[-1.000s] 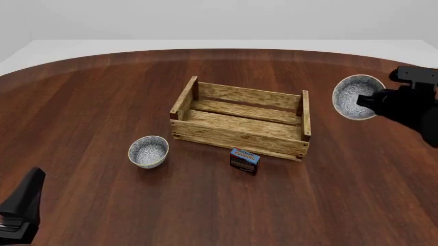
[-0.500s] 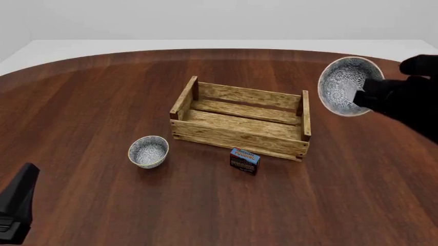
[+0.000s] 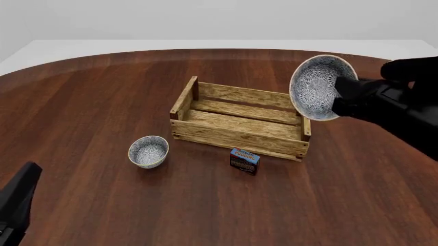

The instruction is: Stack the right bowl on the left bowl and place them in the tray.

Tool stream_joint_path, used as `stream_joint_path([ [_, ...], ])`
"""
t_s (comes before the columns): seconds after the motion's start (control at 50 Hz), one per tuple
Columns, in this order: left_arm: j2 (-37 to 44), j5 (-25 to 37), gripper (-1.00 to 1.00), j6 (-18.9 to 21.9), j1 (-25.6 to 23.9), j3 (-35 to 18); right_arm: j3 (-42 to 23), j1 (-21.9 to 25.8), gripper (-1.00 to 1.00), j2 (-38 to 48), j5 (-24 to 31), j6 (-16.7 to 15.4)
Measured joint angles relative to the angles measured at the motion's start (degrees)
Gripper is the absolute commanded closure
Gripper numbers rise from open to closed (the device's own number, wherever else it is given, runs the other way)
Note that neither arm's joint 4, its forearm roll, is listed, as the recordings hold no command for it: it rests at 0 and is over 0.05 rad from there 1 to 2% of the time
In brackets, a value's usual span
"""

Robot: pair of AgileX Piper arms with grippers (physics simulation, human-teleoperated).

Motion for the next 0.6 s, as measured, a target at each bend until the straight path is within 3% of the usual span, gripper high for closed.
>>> stream_joint_path([
  [0.6, 14.34, -8.37, -1.00, 2.06, -10.72, -7.06, -0.41, 8.24, 1.00, 3.69, -5.63, -0.47],
])
